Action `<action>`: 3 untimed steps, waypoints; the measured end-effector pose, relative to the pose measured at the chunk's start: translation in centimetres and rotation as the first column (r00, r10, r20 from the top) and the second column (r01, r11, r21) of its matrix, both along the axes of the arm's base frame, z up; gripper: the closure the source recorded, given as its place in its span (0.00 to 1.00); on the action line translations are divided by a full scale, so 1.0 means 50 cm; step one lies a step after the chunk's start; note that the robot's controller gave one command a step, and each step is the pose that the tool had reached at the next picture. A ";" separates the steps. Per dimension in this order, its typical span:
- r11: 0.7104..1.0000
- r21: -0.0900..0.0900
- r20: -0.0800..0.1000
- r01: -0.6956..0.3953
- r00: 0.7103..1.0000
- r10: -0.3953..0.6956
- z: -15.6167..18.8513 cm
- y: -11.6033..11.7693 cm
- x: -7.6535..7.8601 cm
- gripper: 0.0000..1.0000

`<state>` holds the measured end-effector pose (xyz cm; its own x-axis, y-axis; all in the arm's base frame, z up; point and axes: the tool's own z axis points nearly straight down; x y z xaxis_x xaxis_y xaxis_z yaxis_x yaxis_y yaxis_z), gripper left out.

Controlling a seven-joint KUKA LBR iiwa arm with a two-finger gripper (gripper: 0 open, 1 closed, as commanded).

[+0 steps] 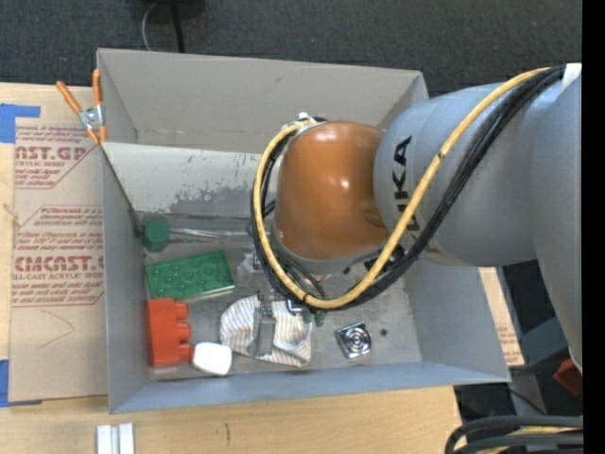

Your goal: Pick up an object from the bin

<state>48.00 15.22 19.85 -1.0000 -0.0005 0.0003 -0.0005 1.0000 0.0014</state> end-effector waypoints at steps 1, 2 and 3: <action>1.000 0.000 0.000 0.000 1.000 0.000 0.000 0.000 0.000 0.00; 0.998 0.004 0.007 0.063 0.998 -0.063 -0.073 -0.030 0.055 0.00; 0.975 -0.001 -0.005 0.222 0.975 -0.222 -0.122 -0.089 0.061 0.00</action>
Offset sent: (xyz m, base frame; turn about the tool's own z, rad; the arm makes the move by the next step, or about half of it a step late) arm 0.0671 -0.0444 -0.1015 0.1688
